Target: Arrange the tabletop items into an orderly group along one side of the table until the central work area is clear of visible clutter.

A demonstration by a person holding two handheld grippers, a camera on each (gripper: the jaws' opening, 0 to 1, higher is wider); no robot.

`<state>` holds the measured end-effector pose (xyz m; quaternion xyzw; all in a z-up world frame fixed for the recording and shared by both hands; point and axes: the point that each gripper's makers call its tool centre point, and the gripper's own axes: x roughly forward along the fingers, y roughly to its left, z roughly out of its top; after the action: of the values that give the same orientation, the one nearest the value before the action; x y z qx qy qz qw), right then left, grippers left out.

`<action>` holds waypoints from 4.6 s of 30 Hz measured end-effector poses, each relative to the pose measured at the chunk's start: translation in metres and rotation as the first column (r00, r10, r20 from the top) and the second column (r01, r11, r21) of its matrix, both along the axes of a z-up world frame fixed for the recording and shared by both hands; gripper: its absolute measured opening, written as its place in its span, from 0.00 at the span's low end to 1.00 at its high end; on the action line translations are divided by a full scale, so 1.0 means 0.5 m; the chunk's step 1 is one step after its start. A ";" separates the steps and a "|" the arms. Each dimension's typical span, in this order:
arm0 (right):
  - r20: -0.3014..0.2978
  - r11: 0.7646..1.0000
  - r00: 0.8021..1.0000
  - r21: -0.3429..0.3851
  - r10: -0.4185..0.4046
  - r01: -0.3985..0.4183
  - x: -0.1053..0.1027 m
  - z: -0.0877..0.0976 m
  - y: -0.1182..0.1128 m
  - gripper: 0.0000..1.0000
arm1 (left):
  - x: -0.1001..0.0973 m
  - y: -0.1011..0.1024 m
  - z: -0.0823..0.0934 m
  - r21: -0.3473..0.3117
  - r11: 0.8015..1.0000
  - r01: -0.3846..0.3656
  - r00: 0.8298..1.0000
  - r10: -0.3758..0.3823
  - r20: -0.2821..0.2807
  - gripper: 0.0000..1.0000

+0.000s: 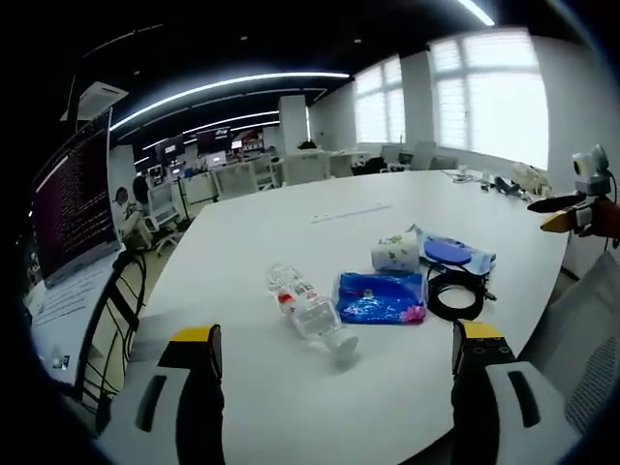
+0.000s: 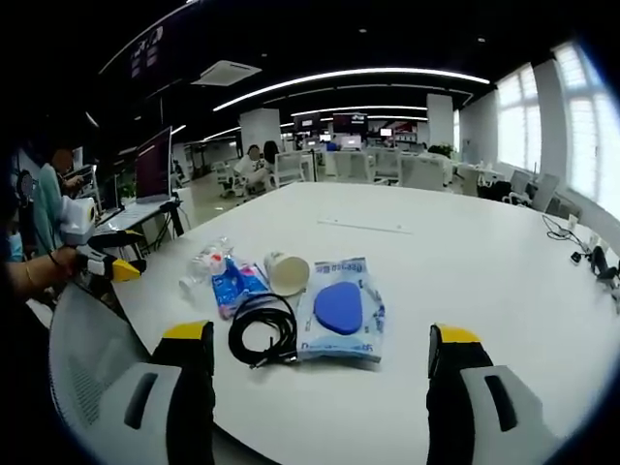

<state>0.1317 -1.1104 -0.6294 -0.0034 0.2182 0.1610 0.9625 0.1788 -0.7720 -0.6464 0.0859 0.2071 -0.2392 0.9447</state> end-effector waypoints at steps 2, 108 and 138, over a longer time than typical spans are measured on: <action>0.002 1.000 1.000 0.006 -0.001 0.001 0.002 0.001 0.002 0.90 | 0.002 0.000 0.001 0.009 1.000 0.002 1.000 -0.002 0.006 0.97; -0.065 0.868 0.866 0.052 0.496 -0.493 0.231 -0.151 0.612 0.66 | 0.092 0.038 -0.120 0.027 0.987 0.160 0.987 -0.160 0.006 0.97; -0.151 0.906 0.895 0.017 0.420 -0.423 0.195 -0.211 0.630 0.38 | 0.075 0.035 -0.142 0.066 0.980 0.190 0.982 -0.191 0.005 0.97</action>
<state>0.2294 -0.7952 -0.7352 -0.0461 0.2858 0.3637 0.8854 0.2162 -0.7545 -0.7174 0.1375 0.2002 -0.3211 0.9154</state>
